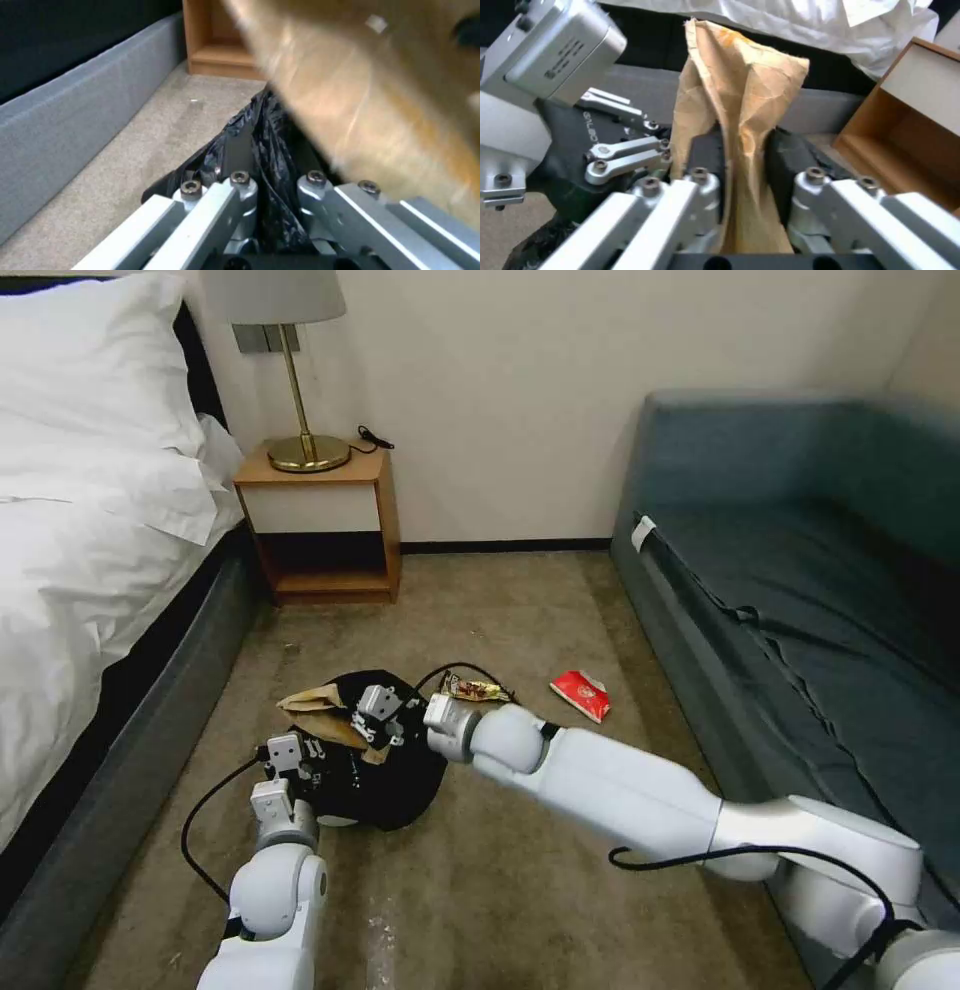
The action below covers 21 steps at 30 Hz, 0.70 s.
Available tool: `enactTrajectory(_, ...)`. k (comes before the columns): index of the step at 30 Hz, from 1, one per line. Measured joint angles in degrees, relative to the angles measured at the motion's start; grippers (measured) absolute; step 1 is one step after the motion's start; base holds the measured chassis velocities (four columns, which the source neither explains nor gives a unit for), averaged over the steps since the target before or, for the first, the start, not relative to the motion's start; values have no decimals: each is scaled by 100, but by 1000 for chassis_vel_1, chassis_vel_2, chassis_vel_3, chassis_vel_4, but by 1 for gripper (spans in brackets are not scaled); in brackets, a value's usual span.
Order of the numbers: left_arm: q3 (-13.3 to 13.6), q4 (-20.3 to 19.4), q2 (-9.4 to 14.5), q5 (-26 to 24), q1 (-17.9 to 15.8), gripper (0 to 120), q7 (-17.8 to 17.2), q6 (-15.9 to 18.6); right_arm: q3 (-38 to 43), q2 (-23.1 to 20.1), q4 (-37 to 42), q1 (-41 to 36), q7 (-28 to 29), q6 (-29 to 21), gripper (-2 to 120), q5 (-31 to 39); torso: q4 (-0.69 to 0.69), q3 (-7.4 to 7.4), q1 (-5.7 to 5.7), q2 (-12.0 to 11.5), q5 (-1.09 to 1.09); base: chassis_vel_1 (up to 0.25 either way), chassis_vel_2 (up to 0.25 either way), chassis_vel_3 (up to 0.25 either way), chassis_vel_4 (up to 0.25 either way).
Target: Pick up the trash bin, then pick up the garbage on the floor and place it into the trash bin.
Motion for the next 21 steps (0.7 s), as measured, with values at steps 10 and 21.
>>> enactTrajectory(10,17,74,86,-66,-72,4,-2,0,21,45,-232,-43,22,55,56,-93,-1,0,0,0,1,0,0,0,0)
enactTrajectory(21,-6,154,222,-252,-155,4,6,4,60,-102,-435,292,-53,-10,98,-91,0,0,0,0,1,0,0,0,0)
